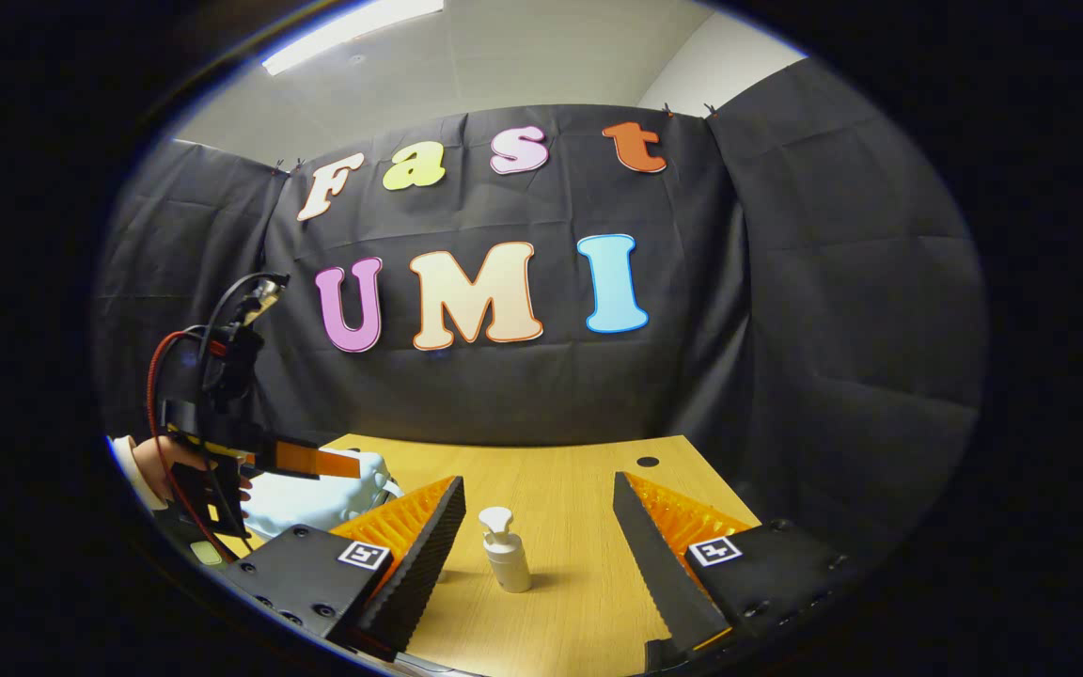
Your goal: First open the suitcase, pack the skin care products into it, and then close the suitcase.
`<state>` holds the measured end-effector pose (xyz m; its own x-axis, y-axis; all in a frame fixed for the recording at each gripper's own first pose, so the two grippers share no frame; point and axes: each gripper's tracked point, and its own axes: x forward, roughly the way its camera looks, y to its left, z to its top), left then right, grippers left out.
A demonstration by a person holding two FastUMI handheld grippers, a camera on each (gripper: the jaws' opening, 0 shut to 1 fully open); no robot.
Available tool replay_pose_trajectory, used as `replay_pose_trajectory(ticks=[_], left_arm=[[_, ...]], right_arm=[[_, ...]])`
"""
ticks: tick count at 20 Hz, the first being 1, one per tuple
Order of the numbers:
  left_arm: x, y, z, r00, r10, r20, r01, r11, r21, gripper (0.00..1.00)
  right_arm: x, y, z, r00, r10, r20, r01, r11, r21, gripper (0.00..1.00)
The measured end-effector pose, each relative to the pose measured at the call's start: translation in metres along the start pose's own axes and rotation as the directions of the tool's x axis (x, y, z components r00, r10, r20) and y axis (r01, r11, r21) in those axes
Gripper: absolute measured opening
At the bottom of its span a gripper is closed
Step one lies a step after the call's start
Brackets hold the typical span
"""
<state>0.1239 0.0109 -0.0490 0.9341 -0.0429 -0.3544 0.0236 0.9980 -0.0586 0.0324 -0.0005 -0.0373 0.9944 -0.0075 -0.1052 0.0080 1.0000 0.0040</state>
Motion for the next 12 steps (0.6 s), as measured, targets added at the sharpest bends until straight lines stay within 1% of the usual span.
replay_pose_trajectory(ticks=[3, 4, 7, 8, 9, 10, 12], left_arm=[[0.027, 0.007, 0.002, 0.997, 0.003, -0.078, -0.006, 1.000, -0.031, 0.98], [0.035, 0.008, -0.001, 0.993, 0.002, -0.118, -0.008, 0.999, -0.048, 0.98], [0.060, 0.013, -0.003, 0.981, 0.004, -0.192, -0.021, 0.996, -0.087, 0.99], [0.067, 0.016, -0.006, 0.975, 0.011, -0.222, -0.031, 0.996, -0.087, 0.96], [0.074, 0.019, -0.010, 0.965, 0.018, -0.262, -0.040, 0.996, -0.082, 0.96], [0.081, 0.019, -0.014, 0.957, 0.017, -0.291, -0.043, 0.995, -0.085, 0.96], [0.094, 0.018, -0.023, 0.935, 0.005, -0.356, -0.045, 0.994, -0.104, 0.95]], right_arm=[[0.006, -0.007, -0.005, 1.000, -0.016, -0.012, 0.016, 1.000, 0.007, 0.99], [0.007, -0.010, -0.006, 1.000, -0.024, -0.017, 0.024, 1.000, 0.005, 0.99], [0.011, -0.017, -0.016, 0.998, -0.043, -0.041, 0.043, 0.999, -0.009, 0.99], [0.012, -0.019, -0.019, 0.998, -0.048, -0.048, 0.047, 0.999, -0.014, 1.00], [0.012, -0.020, -0.021, 0.997, -0.050, -0.053, 0.050, 0.999, -0.016, 0.99], [0.013, -0.020, -0.022, 0.997, -0.052, -0.057, 0.051, 0.999, -0.015, 1.00], [0.013, -0.022, -0.026, 0.996, -0.056, -0.064, 0.055, 0.998, -0.011, 0.99]])
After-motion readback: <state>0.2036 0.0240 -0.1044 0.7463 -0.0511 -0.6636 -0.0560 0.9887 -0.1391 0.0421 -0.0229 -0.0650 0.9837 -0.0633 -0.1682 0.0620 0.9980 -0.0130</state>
